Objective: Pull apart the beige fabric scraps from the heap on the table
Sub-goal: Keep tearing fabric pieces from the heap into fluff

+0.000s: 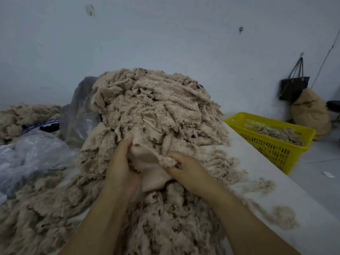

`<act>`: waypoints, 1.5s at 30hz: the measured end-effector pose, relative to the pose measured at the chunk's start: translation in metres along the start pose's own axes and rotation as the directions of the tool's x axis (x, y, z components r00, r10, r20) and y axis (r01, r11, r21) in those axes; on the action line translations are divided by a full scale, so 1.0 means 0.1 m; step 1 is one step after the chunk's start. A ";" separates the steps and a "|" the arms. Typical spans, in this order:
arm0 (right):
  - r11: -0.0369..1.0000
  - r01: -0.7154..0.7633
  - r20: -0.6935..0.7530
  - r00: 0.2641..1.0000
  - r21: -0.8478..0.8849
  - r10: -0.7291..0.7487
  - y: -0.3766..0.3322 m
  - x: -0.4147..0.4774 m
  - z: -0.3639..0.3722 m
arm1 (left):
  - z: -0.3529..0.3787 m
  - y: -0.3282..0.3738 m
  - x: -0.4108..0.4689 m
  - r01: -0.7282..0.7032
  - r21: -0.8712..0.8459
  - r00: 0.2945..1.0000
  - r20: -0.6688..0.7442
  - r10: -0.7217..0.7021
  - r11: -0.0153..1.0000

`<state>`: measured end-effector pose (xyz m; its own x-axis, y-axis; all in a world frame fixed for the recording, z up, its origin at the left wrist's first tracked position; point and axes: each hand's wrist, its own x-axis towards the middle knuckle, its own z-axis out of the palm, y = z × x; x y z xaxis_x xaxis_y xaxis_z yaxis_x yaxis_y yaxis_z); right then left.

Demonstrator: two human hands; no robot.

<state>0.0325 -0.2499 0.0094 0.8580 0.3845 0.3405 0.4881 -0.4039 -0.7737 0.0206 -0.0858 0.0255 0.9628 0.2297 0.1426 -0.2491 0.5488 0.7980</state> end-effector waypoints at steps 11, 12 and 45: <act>0.605 -0.041 -0.102 0.974 0.795 0.201 -0.08 0.06 -0.13 | 0.02 -0.12 -0.10 -0.093 0.415 0.943 0.329 -0.054 0.905; 0.726 -0.043 -0.075 0.989 0.687 0.129 -0.09 0.03 -0.10 | 0.01 -0.15 -0.10 -0.121 0.484 0.932 0.357 -0.069 0.866; 0.876 -0.177 -0.260 0.912 0.450 0.317 0.14 0.07 -0.14 | -0.03 -0.43 -0.08 -0.220 0.788 0.903 0.388 -0.185 0.575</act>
<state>0.0474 -0.2642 0.0084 0.9790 0.0068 0.2039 0.2040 -0.0483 -0.9778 0.0228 -0.1087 -0.0116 0.9562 -0.2054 0.2085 -0.2729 -0.3679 0.8889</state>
